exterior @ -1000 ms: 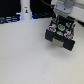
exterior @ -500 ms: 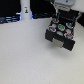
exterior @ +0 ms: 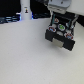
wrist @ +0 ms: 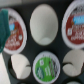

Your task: Open the kcup holder, insert the kcup into the holder, and close the kcup holder

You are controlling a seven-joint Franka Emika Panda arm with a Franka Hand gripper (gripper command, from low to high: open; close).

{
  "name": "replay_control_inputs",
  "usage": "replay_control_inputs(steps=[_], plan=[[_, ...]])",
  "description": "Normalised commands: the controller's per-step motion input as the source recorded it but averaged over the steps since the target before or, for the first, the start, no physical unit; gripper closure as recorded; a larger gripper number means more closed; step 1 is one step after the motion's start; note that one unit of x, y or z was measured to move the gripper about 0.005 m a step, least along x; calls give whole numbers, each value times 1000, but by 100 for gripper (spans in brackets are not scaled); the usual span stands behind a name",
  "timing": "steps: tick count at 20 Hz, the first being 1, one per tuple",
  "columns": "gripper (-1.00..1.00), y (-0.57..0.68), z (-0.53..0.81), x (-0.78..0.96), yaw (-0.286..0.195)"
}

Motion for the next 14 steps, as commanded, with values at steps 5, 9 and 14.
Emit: replay_control_inputs(steps=[5,9,14], plan=[[-100,-262,-6,648,49],[-100,-104,-40,686,60],[-100,22,-94,720,63]])
